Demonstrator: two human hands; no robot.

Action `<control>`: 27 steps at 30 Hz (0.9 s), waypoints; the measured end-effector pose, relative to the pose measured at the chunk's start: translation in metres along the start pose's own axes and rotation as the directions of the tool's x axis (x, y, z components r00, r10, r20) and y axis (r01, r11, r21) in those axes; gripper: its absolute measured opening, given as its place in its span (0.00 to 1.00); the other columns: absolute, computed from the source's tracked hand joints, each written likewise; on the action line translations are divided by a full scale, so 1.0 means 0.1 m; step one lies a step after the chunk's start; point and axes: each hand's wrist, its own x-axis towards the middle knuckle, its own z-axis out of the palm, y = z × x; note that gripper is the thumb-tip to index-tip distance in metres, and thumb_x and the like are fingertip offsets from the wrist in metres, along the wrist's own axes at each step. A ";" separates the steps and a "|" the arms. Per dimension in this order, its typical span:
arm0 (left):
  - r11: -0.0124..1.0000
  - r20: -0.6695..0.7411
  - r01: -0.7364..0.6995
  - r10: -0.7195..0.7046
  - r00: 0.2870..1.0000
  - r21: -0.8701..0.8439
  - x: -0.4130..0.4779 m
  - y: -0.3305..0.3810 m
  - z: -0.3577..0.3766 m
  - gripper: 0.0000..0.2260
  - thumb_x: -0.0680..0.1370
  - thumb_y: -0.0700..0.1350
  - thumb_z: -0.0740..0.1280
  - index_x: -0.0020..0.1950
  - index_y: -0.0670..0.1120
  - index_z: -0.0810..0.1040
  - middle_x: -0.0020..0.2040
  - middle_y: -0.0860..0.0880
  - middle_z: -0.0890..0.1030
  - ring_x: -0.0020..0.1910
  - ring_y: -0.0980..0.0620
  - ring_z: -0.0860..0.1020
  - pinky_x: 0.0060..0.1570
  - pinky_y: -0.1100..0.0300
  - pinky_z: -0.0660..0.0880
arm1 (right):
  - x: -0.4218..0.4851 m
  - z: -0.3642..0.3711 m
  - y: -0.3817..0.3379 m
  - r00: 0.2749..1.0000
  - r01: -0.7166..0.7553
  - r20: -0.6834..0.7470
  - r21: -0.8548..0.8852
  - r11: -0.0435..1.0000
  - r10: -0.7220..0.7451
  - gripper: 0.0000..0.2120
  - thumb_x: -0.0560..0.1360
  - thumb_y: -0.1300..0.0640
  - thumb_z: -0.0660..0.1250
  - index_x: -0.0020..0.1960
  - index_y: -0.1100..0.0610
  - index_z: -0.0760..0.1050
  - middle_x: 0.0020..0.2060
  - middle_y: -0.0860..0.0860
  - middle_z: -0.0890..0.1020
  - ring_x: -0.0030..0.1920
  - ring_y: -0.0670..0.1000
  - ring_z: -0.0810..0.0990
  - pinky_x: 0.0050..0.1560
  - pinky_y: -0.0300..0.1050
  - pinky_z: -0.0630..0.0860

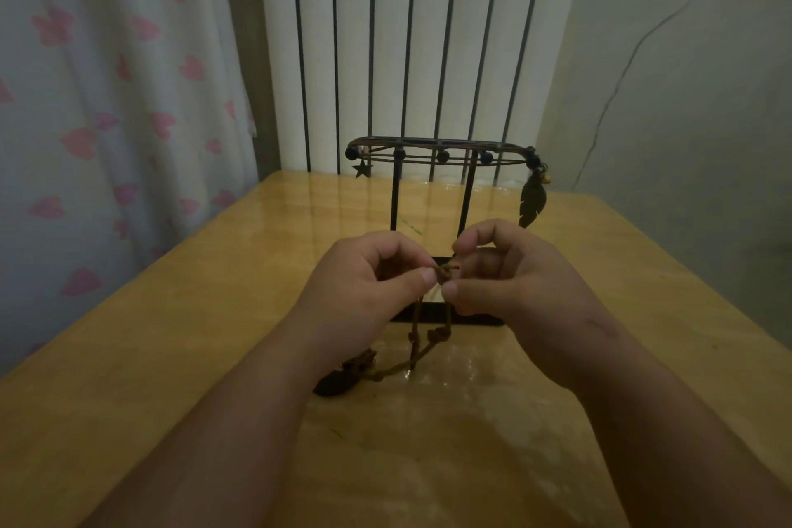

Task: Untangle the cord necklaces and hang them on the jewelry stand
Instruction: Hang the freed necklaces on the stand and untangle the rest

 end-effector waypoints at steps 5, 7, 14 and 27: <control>1.000 -0.026 -0.021 0.021 0.999 -0.008 0.01 -0.01 0.00 0.06 0.76 0.40 0.70 0.44 0.52 0.82 0.39 0.51 0.82 0.41 0.54 0.80 0.41 0.63 0.79 | 0.00 0.00 -0.01 1.000 0.013 -0.023 -0.072 0.997 -0.015 0.06 0.71 0.62 0.72 0.48 0.56 0.79 0.38 0.51 0.85 0.39 0.47 0.84 0.39 0.36 0.78; 0.999 -0.033 -0.028 0.028 0.999 -0.017 0.02 -0.01 -0.01 0.07 0.76 0.39 0.71 0.43 0.52 0.82 0.40 0.51 0.82 0.42 0.53 0.81 0.43 0.61 0.80 | -0.01 -0.01 -0.01 1.000 0.014 -0.023 -0.087 0.996 -0.016 0.04 0.72 0.60 0.72 0.47 0.56 0.80 0.37 0.51 0.85 0.38 0.46 0.83 0.38 0.34 0.78; 0.998 -0.036 -0.062 0.062 0.997 -0.012 0.00 -0.01 -0.01 0.09 0.75 0.38 0.71 0.46 0.53 0.81 0.41 0.53 0.81 0.42 0.55 0.79 0.43 0.64 0.78 | -0.01 -0.02 0.00 0.996 0.085 -0.022 -0.197 0.977 -0.091 0.02 0.72 0.59 0.72 0.44 0.54 0.80 0.36 0.51 0.83 0.38 0.47 0.82 0.41 0.36 0.80; 0.979 -0.079 -0.138 0.151 0.985 0.149 -0.02 0.03 0.03 0.04 0.74 0.43 0.71 0.42 0.51 0.83 0.36 0.52 0.81 0.36 0.55 0.78 0.35 0.67 0.75 | 0.00 -0.01 0.00 1.000 0.002 0.000 -0.091 0.996 -0.002 0.03 0.74 0.61 0.68 0.43 0.56 0.80 0.34 0.48 0.83 0.36 0.46 0.81 0.38 0.35 0.78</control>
